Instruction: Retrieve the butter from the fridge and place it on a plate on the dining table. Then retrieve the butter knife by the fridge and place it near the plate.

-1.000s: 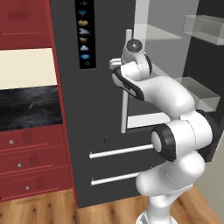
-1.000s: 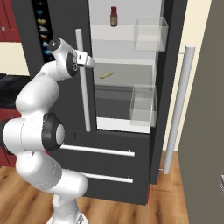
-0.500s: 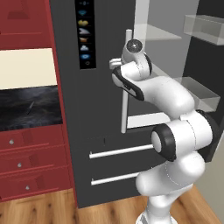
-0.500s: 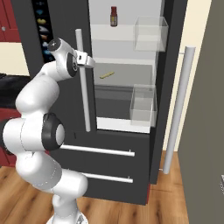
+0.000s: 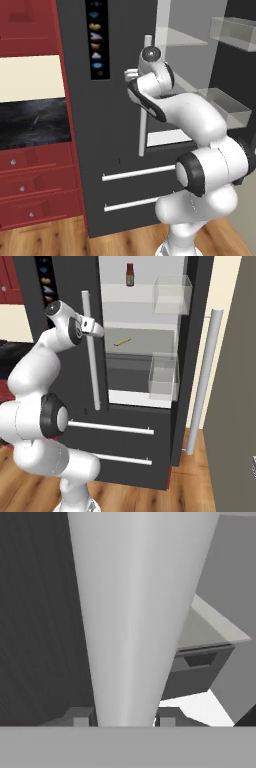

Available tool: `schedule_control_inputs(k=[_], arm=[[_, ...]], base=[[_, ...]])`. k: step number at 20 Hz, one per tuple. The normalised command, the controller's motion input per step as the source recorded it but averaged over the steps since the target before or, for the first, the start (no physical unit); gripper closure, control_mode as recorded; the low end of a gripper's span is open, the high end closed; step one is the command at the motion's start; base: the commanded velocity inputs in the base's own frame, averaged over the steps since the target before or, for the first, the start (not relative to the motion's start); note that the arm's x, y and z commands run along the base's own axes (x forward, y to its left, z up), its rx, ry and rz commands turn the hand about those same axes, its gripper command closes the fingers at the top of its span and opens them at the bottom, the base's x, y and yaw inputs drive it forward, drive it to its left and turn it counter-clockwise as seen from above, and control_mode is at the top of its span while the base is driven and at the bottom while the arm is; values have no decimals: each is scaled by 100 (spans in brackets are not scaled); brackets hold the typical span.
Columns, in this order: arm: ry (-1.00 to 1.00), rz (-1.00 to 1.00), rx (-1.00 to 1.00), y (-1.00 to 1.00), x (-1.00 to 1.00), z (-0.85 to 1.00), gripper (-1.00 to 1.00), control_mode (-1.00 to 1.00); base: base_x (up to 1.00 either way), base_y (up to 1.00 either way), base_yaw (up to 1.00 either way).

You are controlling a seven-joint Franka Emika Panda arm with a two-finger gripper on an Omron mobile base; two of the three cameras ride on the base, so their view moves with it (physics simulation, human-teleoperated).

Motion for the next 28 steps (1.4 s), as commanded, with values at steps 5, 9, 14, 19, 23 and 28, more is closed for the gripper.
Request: schedule_control_inputs(k=[5,9,14,19,23,28], arm=[[-1,-14,0,32,-99,0,100,-100],[0,-13,0,56,-91,0,100,-100],[0,-13,0,60,-81,0,100,-100],[0,-15,0,66,-64,0,100,-100],[0,-11,0,71,-53,0,100,-100],[0,-8,0,86,-44,0,100,-100]], base=[[0,0,0],[0,0,0],[0,0,0],[0,0,0],[0,0,0],[0,0,0]])
